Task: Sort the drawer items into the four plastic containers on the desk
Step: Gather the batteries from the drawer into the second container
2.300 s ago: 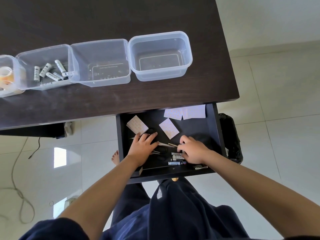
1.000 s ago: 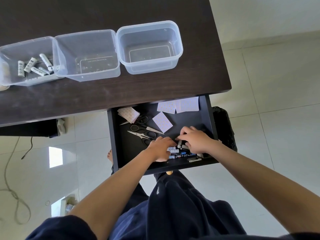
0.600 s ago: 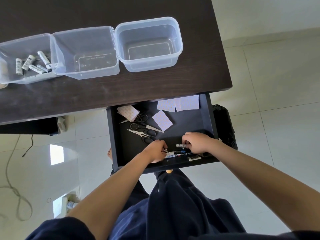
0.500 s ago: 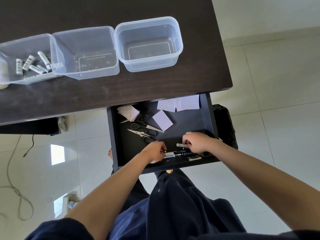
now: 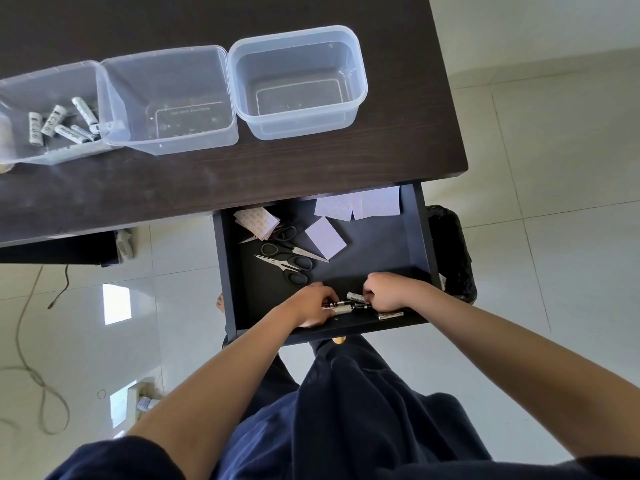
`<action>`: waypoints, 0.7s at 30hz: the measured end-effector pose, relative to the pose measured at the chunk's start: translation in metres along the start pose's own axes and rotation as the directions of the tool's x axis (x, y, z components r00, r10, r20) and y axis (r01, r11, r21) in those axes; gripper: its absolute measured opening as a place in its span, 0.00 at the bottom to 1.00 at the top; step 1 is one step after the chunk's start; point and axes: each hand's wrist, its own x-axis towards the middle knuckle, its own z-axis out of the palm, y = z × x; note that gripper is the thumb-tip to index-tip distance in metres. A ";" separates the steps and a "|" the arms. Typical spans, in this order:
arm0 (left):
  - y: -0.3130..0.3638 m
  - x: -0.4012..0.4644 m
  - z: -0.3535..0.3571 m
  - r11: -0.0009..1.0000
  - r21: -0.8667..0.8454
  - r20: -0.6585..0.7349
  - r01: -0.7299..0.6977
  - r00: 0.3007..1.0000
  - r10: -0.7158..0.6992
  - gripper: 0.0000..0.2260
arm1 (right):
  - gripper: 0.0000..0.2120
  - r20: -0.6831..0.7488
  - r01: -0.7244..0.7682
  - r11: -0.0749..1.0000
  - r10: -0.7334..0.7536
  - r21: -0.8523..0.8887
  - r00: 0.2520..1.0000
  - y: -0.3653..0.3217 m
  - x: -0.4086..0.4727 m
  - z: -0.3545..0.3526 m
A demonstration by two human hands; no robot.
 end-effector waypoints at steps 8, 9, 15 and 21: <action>0.003 0.003 -0.002 0.994 0.101 0.036 -0.027 0.999 0.024 0.10 | 0.10 -0.005 0.016 0.998 -0.016 0.056 1.000 0.001 -0.005 -0.002; 0.003 0.002 -0.002 0.995 0.095 0.033 -0.027 0.999 0.024 0.10 | 0.10 -0.005 0.017 0.998 -0.016 0.067 1.000 0.001 -0.004 -0.003; 0.007 -0.002 -0.002 1.000 -0.021 0.048 0.017 0.999 -0.016 0.10 | 0.13 -0.012 0.025 0.997 -0.025 0.070 1.000 -0.001 -0.004 -0.001; 0.006 -0.002 -0.002 0.998 -0.051 0.082 0.042 0.996 -0.038 0.10 | 0.13 0.018 -0.015 0.998 0.014 0.068 1.000 -0.009 -0.004 0.001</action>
